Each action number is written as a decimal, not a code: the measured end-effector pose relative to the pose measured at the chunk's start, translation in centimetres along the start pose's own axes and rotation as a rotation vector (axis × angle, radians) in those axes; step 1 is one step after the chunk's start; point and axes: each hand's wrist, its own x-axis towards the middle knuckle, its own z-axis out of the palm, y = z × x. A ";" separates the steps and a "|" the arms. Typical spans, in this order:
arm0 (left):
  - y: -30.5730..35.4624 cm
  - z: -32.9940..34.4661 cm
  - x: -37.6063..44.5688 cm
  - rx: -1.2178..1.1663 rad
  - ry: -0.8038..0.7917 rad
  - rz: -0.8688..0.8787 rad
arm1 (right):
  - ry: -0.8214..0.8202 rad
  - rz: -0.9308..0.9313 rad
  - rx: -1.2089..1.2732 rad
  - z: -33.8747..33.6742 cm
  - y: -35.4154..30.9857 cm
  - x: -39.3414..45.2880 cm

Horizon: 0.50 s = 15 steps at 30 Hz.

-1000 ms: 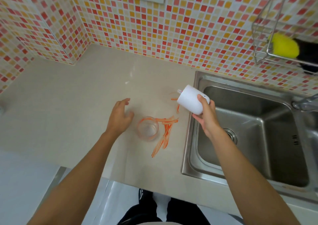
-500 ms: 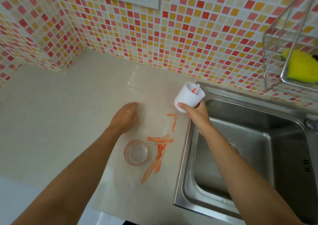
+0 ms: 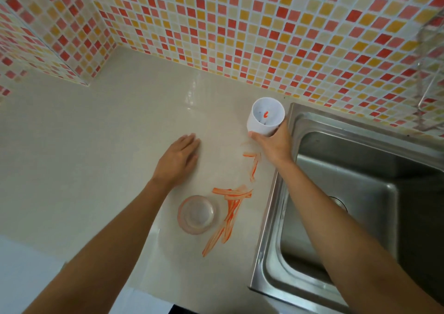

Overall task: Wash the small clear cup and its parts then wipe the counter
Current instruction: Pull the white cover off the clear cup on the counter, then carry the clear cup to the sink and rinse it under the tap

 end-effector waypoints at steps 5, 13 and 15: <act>0.1 0.0 0.0 -0.041 0.010 -0.036 | -0.063 -0.050 0.010 -0.4 0.0 -0.3; 0.2 -0.9 -4.5 -0.179 0.075 -0.199 | 0.012 -0.018 -0.066 -3.5 1.7 -4.8; 0.4 -0.8 -7.0 -0.269 0.149 -0.263 | 0.047 -0.021 -0.094 -4.0 2.4 -7.2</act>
